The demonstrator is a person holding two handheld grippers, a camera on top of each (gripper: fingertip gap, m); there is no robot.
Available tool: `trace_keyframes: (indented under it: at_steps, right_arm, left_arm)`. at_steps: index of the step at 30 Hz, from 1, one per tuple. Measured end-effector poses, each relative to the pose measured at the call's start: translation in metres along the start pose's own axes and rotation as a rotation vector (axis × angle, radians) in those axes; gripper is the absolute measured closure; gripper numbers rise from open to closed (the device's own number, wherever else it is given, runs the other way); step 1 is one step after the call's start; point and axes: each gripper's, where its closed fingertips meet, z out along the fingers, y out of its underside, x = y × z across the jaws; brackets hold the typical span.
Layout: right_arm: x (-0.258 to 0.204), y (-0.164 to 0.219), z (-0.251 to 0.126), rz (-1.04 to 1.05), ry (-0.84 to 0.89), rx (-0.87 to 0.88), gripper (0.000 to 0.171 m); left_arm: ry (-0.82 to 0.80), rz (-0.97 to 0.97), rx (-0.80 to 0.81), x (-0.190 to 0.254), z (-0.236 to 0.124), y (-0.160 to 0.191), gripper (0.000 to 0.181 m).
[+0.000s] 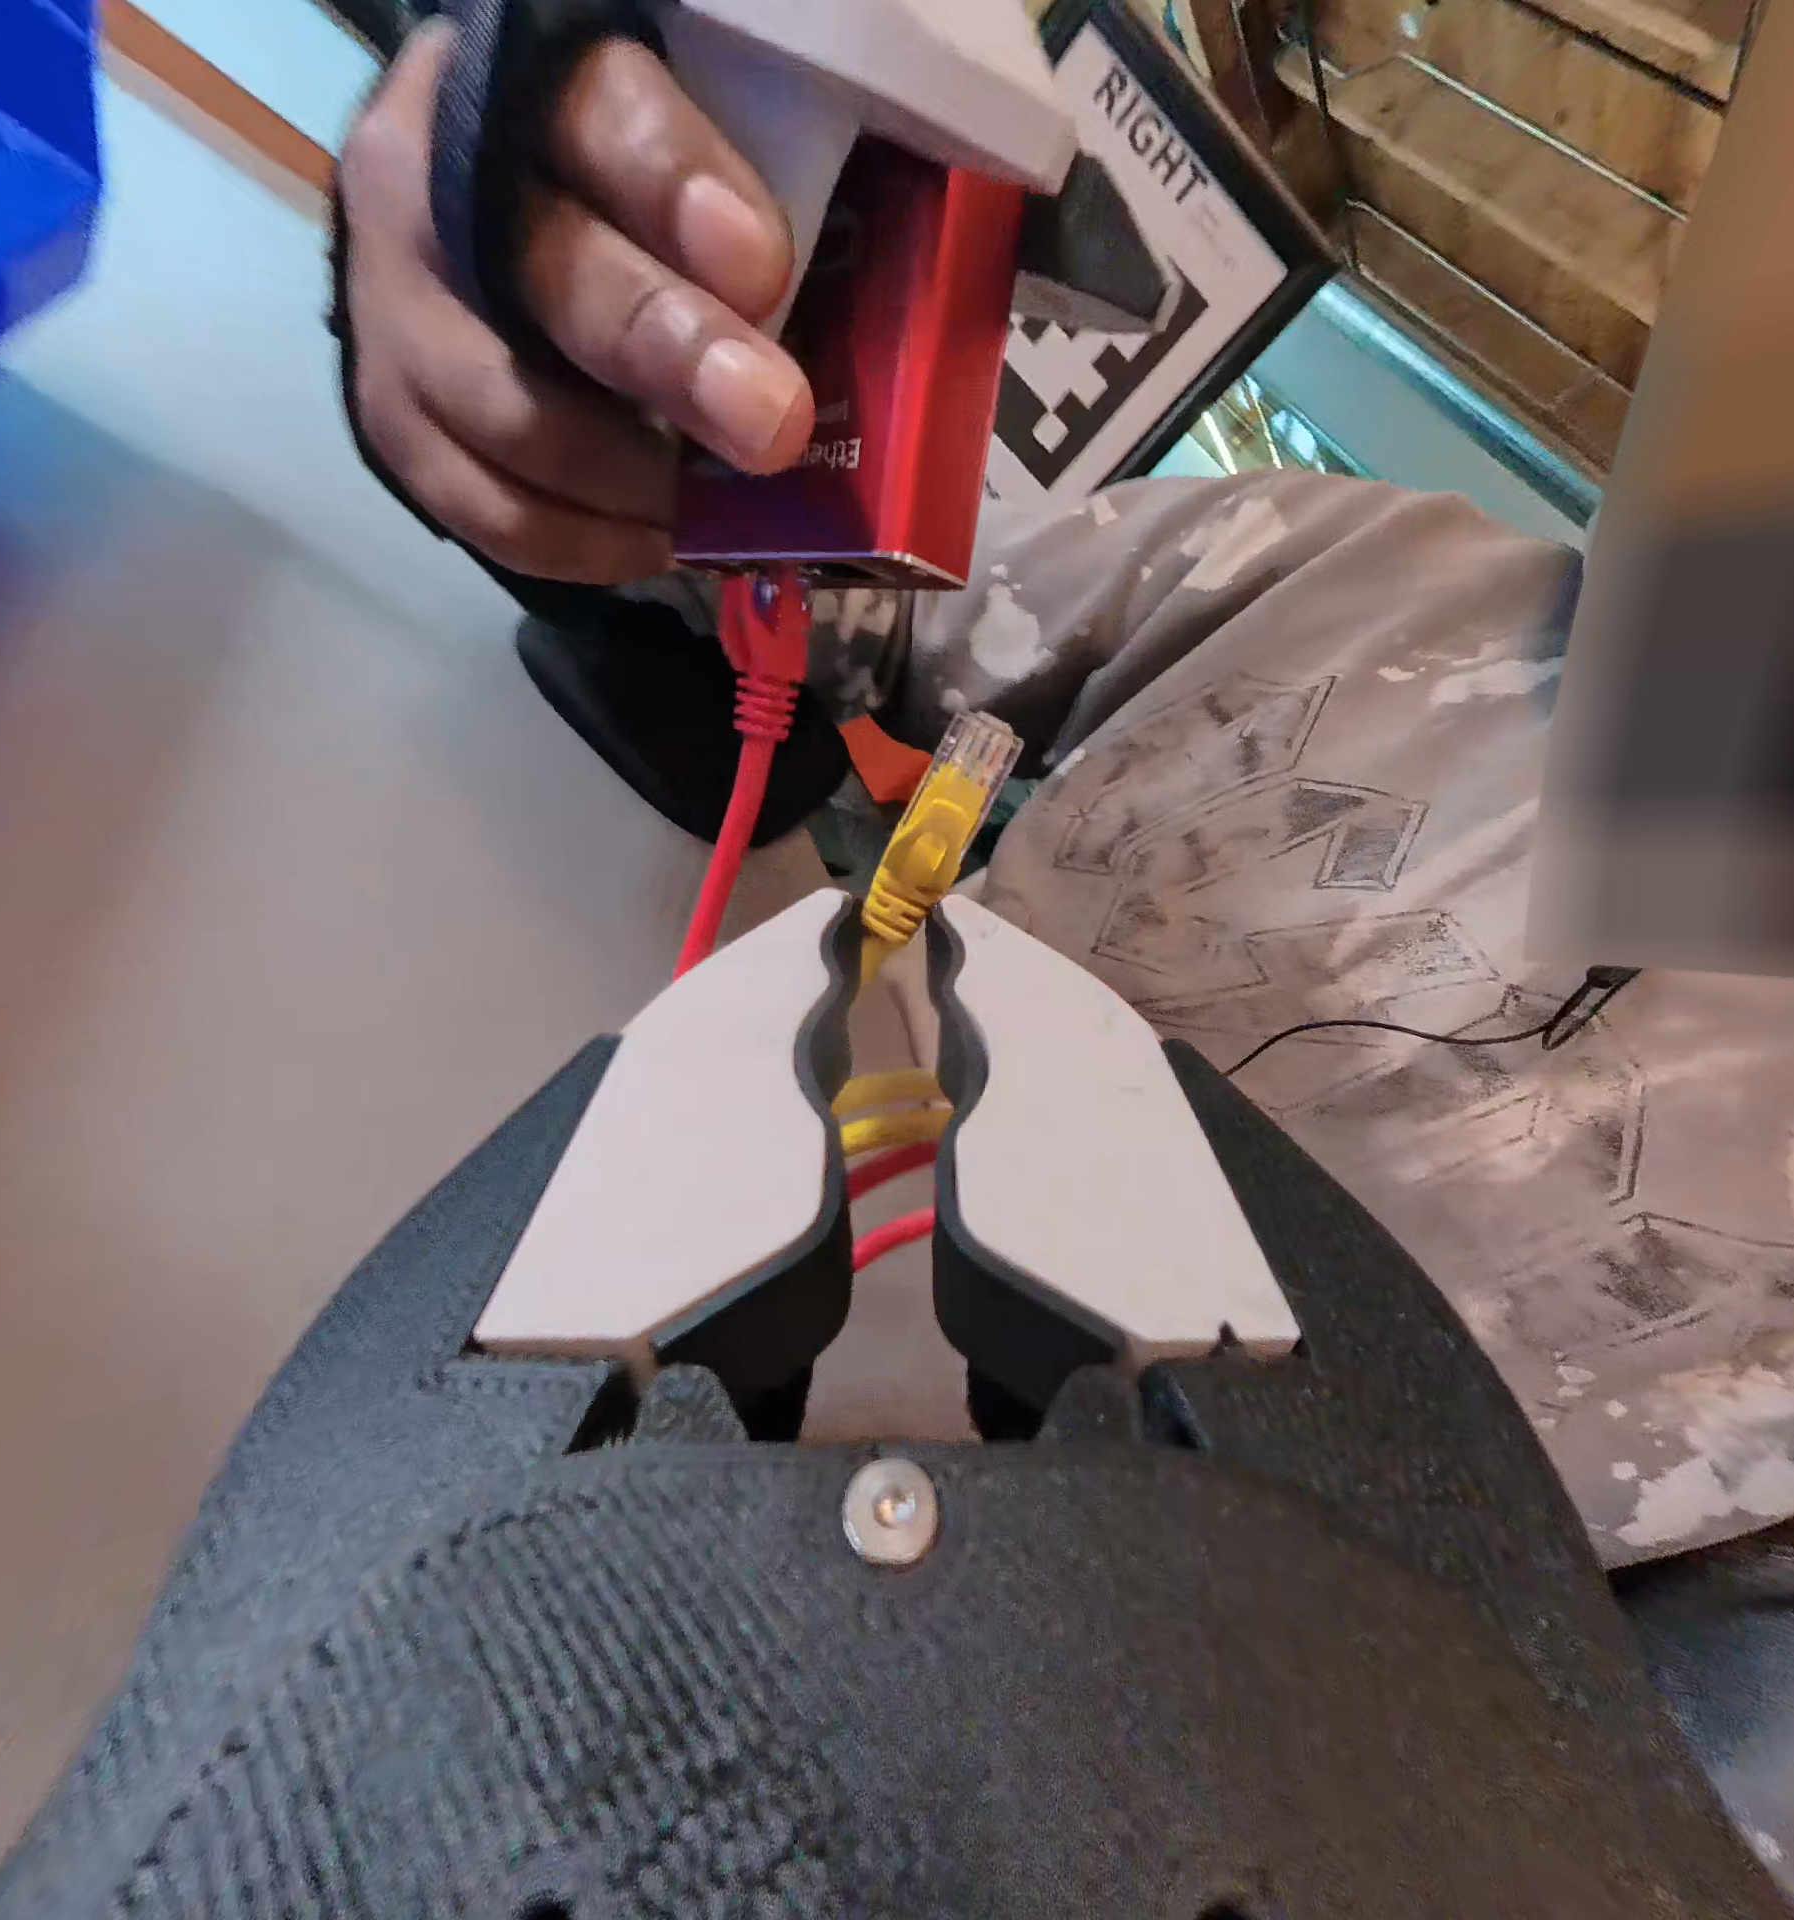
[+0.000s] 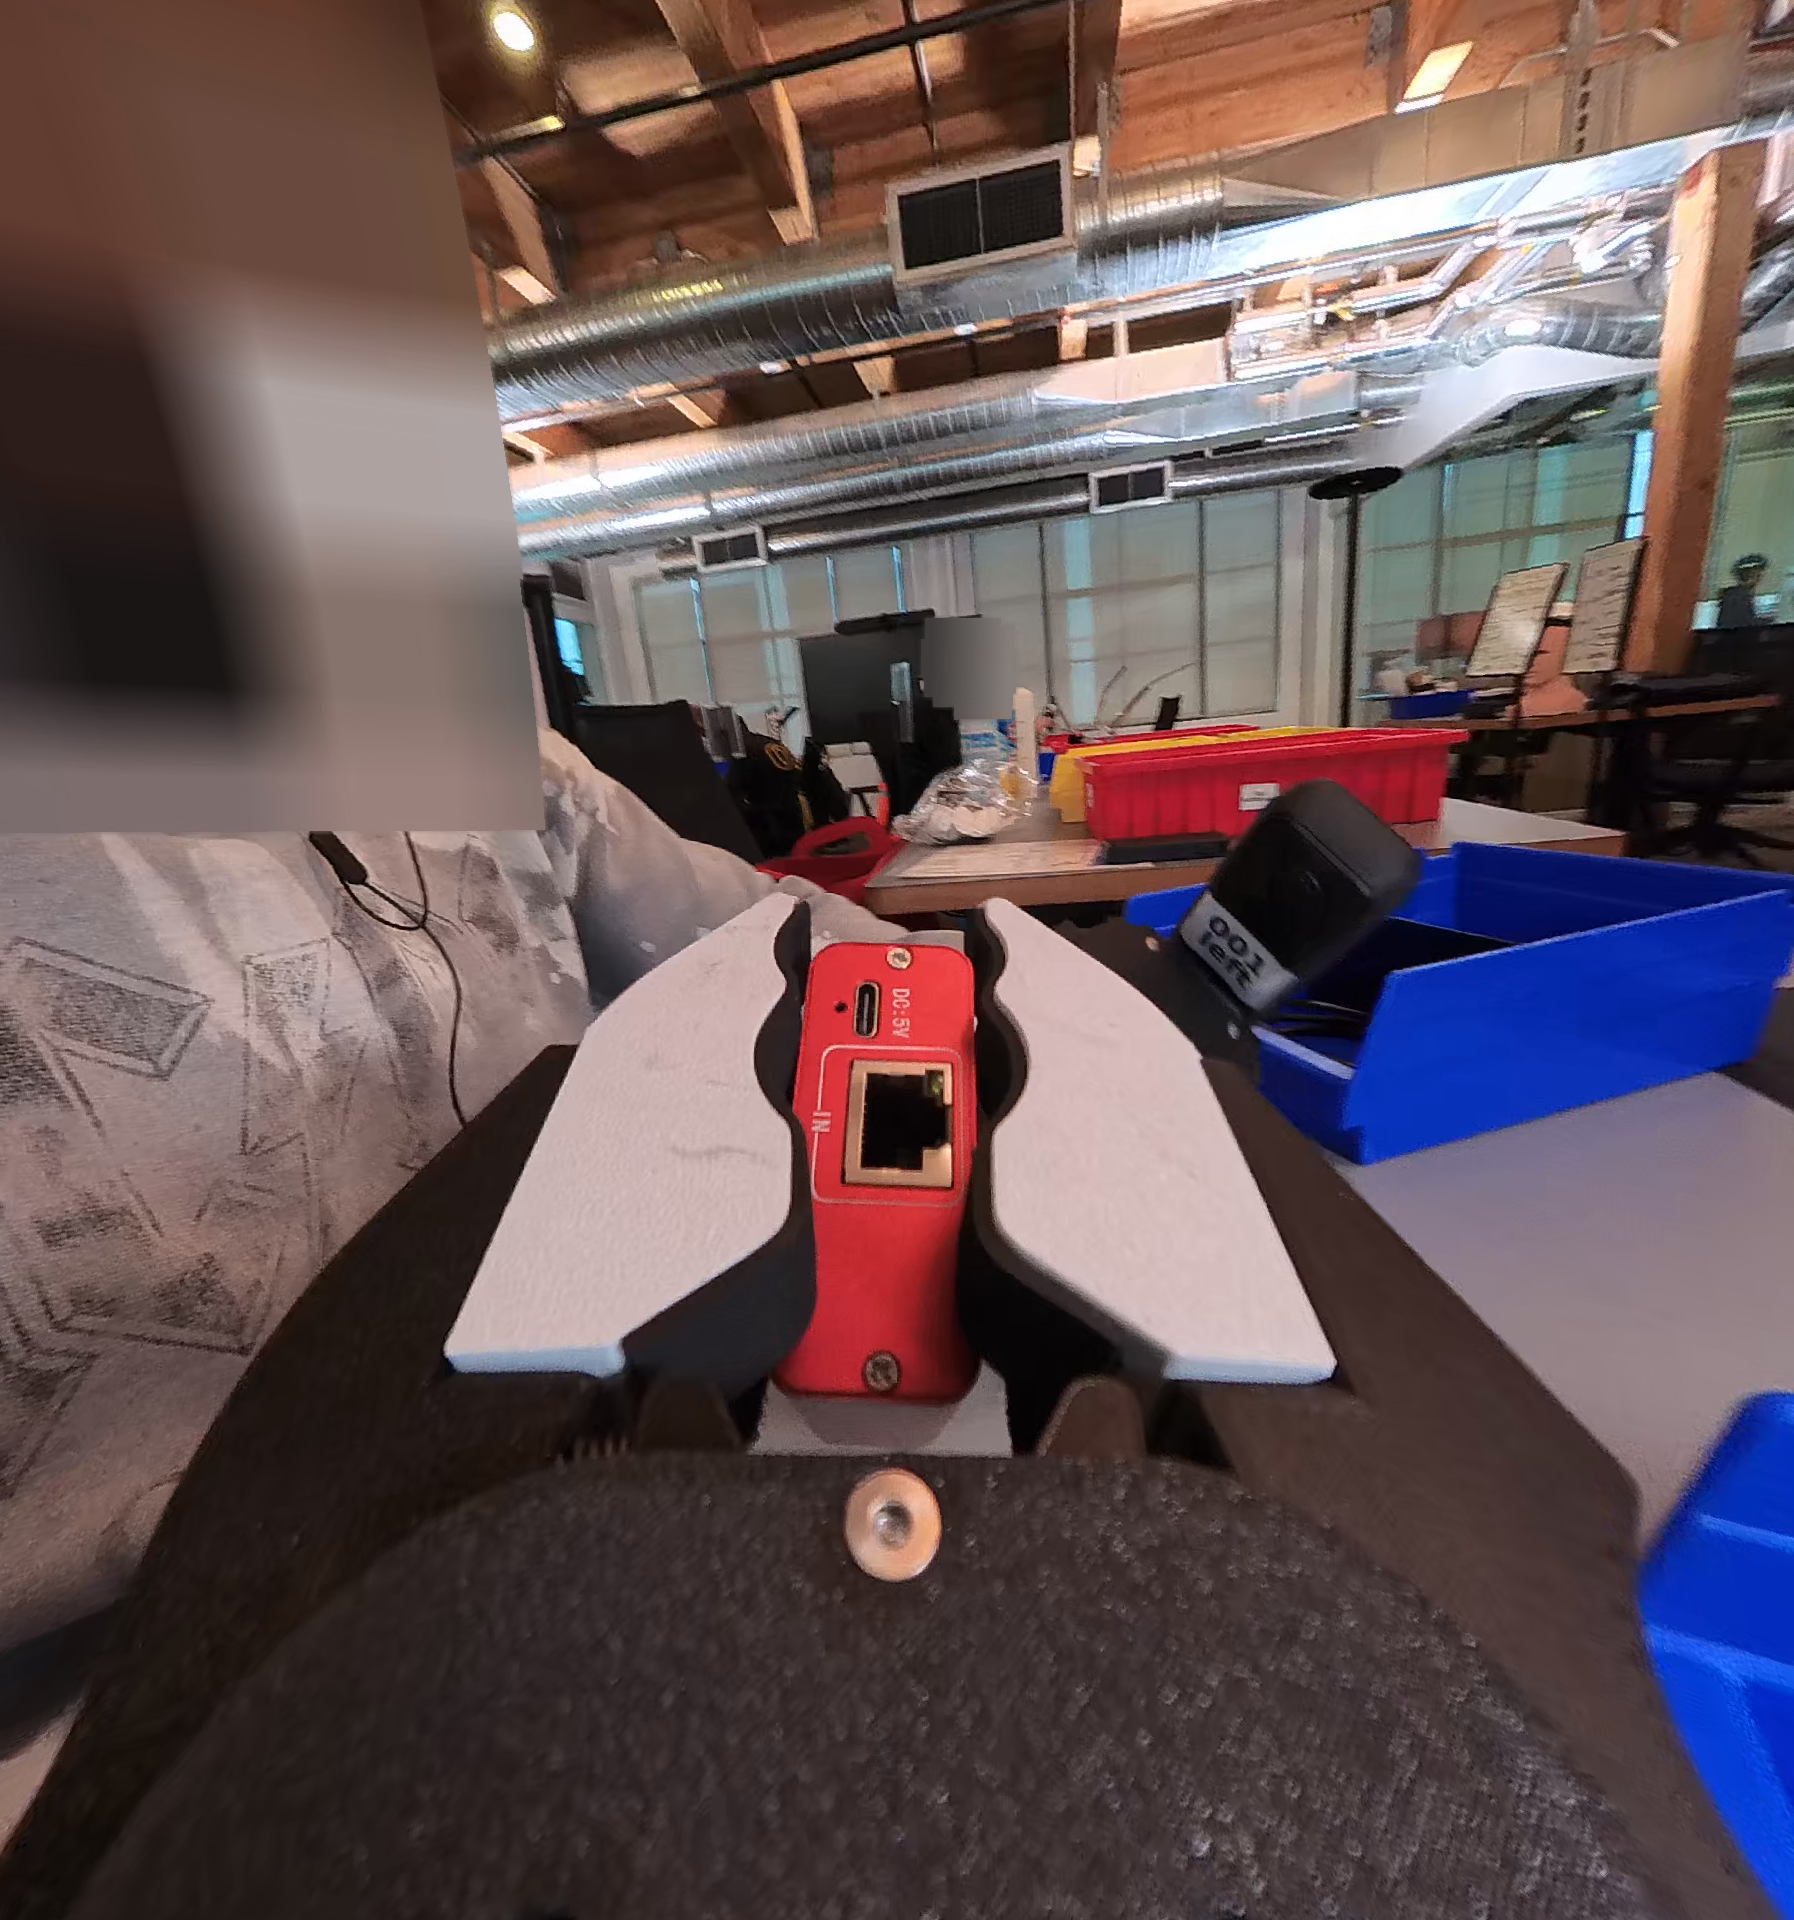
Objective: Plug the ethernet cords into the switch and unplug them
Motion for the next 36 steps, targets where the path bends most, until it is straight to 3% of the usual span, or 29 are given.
trace_keyframes:
  at_steps: [9, 18, 36]
  right_arm:
    - [-0.006, -0.005, 0.006, 0.121, -0.11, 0.082, 0.143]
    - [-0.007, -0.012, -0.003, 0.244, -0.222, 0.139, 0.143]
    - [-0.011, -0.006, 0.006, 0.114, -0.228, 0.022, 0.143]
  left_arm:
    - [0.124, -0.197, -0.001, 0.004, 0.028, -0.01, 0.17]
    - [0.114, -0.316, 0.018, 0.005, 0.034, -0.019, 0.17]
    - [0.176, -0.437, 0.112, 0.002, 0.028, -0.016, 0.17]
